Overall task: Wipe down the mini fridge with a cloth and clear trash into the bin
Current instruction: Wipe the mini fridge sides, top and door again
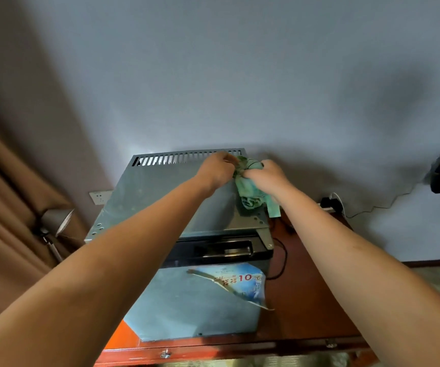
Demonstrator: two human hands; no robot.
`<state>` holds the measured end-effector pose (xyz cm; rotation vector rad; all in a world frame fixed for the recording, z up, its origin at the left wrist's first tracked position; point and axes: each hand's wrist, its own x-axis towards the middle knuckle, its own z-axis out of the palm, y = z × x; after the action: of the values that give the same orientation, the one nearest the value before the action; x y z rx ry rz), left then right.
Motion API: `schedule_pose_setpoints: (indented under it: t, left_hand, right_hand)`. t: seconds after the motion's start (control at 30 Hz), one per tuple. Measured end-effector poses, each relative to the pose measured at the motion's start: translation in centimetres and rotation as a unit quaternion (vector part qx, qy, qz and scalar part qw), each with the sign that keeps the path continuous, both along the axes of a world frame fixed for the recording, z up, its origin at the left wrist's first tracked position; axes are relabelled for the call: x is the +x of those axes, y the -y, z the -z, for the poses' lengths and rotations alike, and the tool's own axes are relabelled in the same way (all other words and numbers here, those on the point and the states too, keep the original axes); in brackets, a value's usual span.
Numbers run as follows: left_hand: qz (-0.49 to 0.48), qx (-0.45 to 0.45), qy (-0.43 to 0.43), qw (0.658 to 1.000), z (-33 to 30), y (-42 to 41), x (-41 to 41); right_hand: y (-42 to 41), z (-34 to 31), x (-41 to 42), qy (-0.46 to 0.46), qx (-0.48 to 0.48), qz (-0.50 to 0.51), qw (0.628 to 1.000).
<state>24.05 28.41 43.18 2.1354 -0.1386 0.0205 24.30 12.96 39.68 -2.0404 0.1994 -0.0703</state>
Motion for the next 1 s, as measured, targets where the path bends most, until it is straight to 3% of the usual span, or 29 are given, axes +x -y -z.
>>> schedule_pose_setpoints:
  t: [0.17, 0.4, 0.57, 0.67, 0.73, 0.87, 1.0]
  left_hand:
    - [-0.022, 0.025, 0.016, 0.999, -0.8, 4.9, 0.9]
    - [-0.057, 0.105, -0.005, 0.993, -1.6, 8.8, 1.3]
    - [-0.078, 0.251, -0.008, 0.965, -1.1, 9.6, 0.6]
    - [-0.084, 0.349, -0.047, 0.932, -0.2, 10.0, 0.2]
    - [-0.085, 0.388, -0.084, 0.914, 0.3, 10.0, 0.1]
    - [-0.090, 0.430, -0.146, 0.886, 0.8, 10.3, 0.0]
    - [-0.090, 0.454, -0.188, 0.866, 1.2, 10.7, 0.0]
  right_hand:
    - [6.3, 2.2, 1.3, -0.050, 0.271, -0.034, 0.961]
    - [9.8, 6.1, 0.8, -0.130, 0.419, -0.102, 0.893]
    - [11.5, 9.9, 0.1, -0.132, 0.519, -0.141, 0.832]
    - [12.1, 12.1, -0.4, -0.181, 0.536, -0.154, 0.810]
    - [11.9, 12.9, -0.7, -0.207, 0.524, -0.160, 0.811]
    - [10.3, 13.2, -1.7, -0.165, 0.518, -0.141, 0.828]
    - [8.4, 13.4, -3.8, -0.109, 0.444, -0.159, 0.875]
